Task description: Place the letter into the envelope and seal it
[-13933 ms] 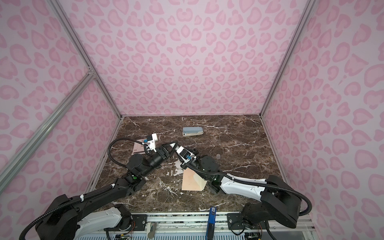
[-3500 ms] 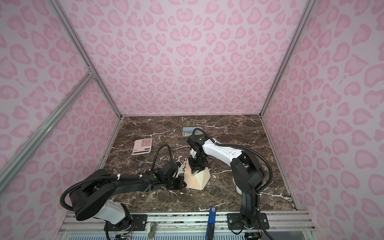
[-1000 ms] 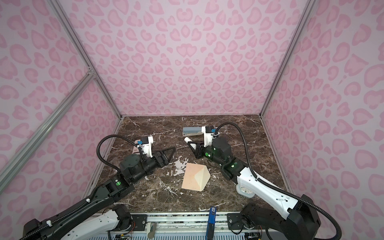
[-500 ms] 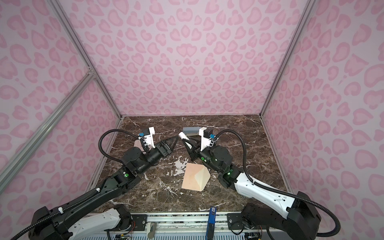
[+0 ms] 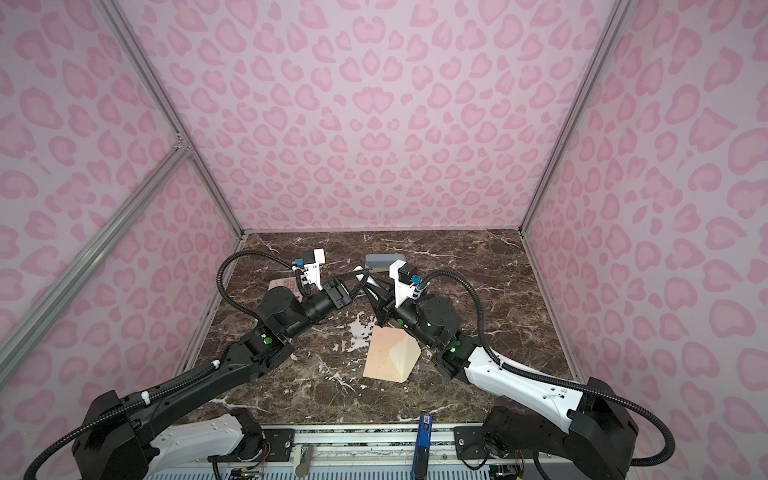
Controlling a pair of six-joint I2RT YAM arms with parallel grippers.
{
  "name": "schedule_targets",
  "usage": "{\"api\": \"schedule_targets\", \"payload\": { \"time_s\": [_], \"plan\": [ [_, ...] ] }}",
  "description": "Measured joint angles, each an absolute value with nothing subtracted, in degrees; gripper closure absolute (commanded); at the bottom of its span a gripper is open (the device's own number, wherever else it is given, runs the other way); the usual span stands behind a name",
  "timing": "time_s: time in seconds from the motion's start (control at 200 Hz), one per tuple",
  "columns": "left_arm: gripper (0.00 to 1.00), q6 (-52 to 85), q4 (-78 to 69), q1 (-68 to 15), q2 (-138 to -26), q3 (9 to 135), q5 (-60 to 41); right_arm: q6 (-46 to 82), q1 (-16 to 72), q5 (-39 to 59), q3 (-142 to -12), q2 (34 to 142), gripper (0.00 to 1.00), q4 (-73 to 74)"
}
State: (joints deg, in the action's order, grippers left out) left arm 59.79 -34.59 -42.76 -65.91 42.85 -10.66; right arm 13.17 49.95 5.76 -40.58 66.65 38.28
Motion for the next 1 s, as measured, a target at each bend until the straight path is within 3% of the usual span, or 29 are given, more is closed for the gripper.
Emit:
{"api": "schedule_targets", "payload": {
  "time_s": [0.2,0.365,0.48,0.715,1.0],
  "plan": [
    [0.67,60.29,-34.46,-42.76,-66.0,42.85,-11.16,9.15,50.89,4.54,-39.46,67.24,1.0,39.68],
    [0.79,61.43,-34.15,-42.72,-65.82,42.85,-11.35,5.89,51.22,4.16,-38.37,67.24,0.98,41.23],
    [0.82,61.39,-33.54,-42.72,-65.78,42.85,-11.6,4.78,51.46,4.03,-37.6,66.96,0.91,41.8],
    [0.83,59.88,-32.18,-42.72,-65.84,42.89,-12.12,3.44,51.64,4.01,-37.01,65.01,0.63,38.59],
    [0.85,55.79,-27.49,-42.39,-64.31,43.94,-9.96,3.29,51.75,4.99,-34.96,60.4,0.57,29.69]
  ]
}}
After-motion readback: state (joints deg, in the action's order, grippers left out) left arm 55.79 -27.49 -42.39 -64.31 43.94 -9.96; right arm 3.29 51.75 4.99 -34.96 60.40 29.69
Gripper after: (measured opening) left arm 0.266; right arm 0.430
